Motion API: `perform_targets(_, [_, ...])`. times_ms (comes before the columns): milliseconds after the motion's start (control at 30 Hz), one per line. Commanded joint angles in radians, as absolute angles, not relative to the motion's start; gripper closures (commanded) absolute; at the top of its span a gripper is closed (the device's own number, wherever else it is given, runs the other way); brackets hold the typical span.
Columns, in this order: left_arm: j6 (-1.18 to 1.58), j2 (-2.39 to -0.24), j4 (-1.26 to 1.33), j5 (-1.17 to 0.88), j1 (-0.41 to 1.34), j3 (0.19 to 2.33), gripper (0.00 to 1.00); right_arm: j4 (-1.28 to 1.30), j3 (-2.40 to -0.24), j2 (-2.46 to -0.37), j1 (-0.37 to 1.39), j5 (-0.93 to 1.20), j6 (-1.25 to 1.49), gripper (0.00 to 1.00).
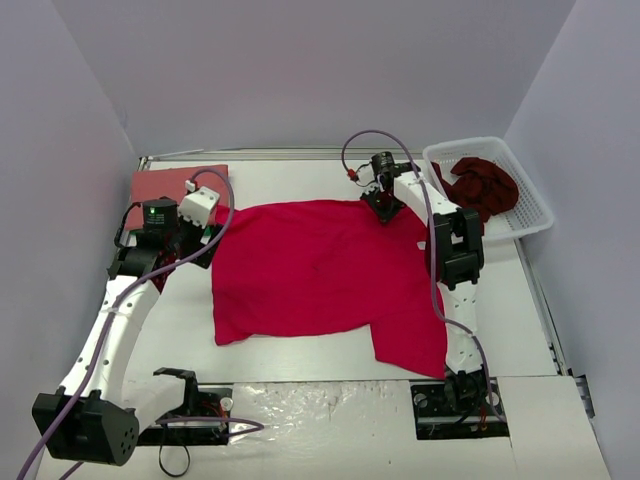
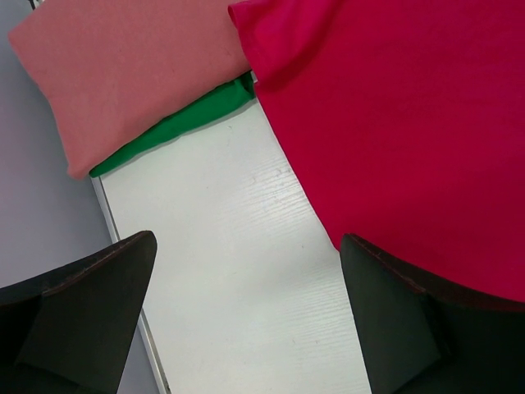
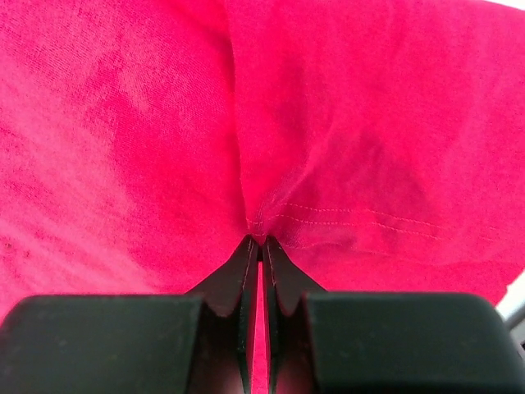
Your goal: Fold and stack the t-shirts
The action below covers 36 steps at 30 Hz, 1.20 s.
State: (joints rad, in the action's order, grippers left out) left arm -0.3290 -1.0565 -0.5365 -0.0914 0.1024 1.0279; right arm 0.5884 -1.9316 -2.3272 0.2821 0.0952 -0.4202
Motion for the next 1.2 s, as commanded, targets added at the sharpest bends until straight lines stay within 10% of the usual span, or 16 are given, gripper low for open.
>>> perform_targets(0, [-0.324,-1.029,-0.522,-0.113,0.097,1.025,0.06,0.624,-1.921,-2.230,0.278,0.068,-0.420,1.00])
perform_targets(500, [-0.324,-1.034,-0.526,-0.121,0.095,1.028,0.06,0.624,-2.014,-2.175,0.278,-0.032,-0.419,1.00])
perform_targets(1167, [-0.311,-1.091,-0.555,-0.167,0.005,1.046,0.06,0.245,-2.361,-2.613,0.405,-0.310,-0.802,1.00])
